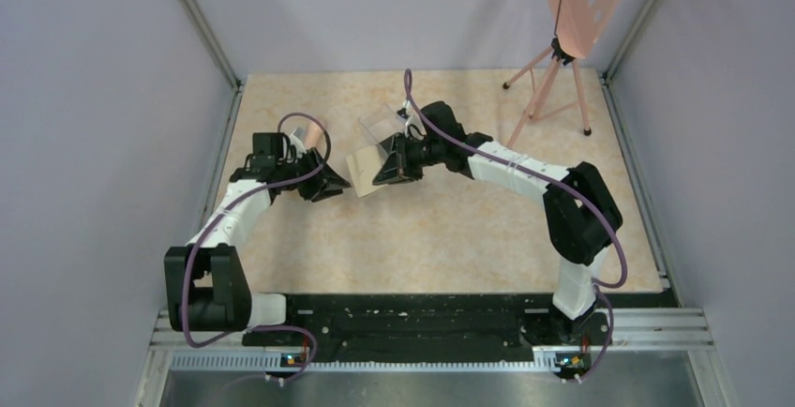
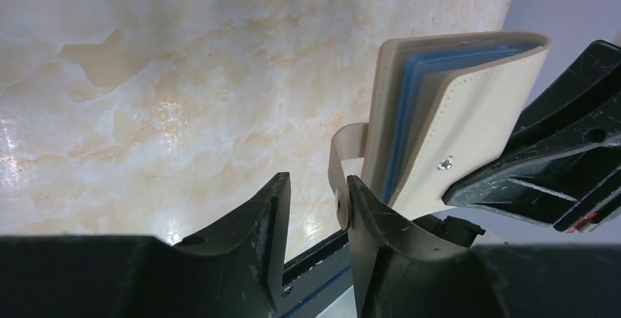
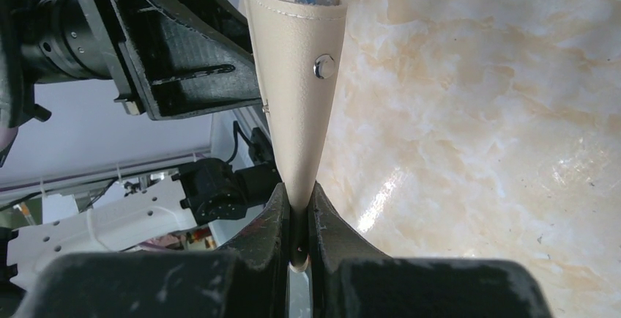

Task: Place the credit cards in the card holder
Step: Open the card holder at the center of the board.

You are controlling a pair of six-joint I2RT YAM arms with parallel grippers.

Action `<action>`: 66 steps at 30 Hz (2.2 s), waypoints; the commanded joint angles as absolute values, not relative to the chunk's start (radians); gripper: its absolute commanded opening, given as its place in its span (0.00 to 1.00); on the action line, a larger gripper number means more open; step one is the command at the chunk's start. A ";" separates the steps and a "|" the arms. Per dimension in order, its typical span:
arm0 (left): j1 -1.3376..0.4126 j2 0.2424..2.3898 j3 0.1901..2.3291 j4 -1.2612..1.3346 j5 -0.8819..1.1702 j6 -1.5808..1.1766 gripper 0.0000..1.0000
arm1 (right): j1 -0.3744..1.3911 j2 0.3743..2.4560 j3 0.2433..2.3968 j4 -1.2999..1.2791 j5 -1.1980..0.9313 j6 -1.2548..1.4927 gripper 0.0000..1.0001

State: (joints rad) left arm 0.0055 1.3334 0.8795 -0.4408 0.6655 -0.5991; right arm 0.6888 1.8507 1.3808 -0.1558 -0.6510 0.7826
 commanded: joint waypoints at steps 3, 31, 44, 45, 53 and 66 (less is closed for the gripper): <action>0.005 1.368 0.874 -0.388 0.688 -0.577 0.45 | 0.682 1.803 1.361 -0.093 -0.695 0.800 0.00; -0.052 1.378 0.899 -0.468 0.641 -0.488 0.34 | 0.683 1.783 1.318 -0.039 -0.680 0.838 0.00; -0.052 1.401 0.925 -0.462 0.634 -0.477 0.55 | 0.683 1.778 1.298 -0.038 -0.693 0.838 0.00; -0.052 1.404 0.928 -0.462 0.635 -0.476 0.55 | 0.683 1.776 1.296 -0.037 -0.693 0.839 0.00; -0.052 1.434 0.960 -0.479 0.633 -0.450 0.35 | 0.683 1.775 1.286 -0.033 -0.698 0.843 0.00; -0.052 1.403 1.051 -0.568 0.651 -0.331 0.00 | 0.683 1.763 1.288 -0.035 -0.695 0.815 0.21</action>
State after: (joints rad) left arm -0.0486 1.4319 0.9539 -0.5179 0.6380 -0.4267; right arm 0.6888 1.8381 1.2823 -0.0742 -0.6830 0.8391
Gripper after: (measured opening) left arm 0.038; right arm 0.071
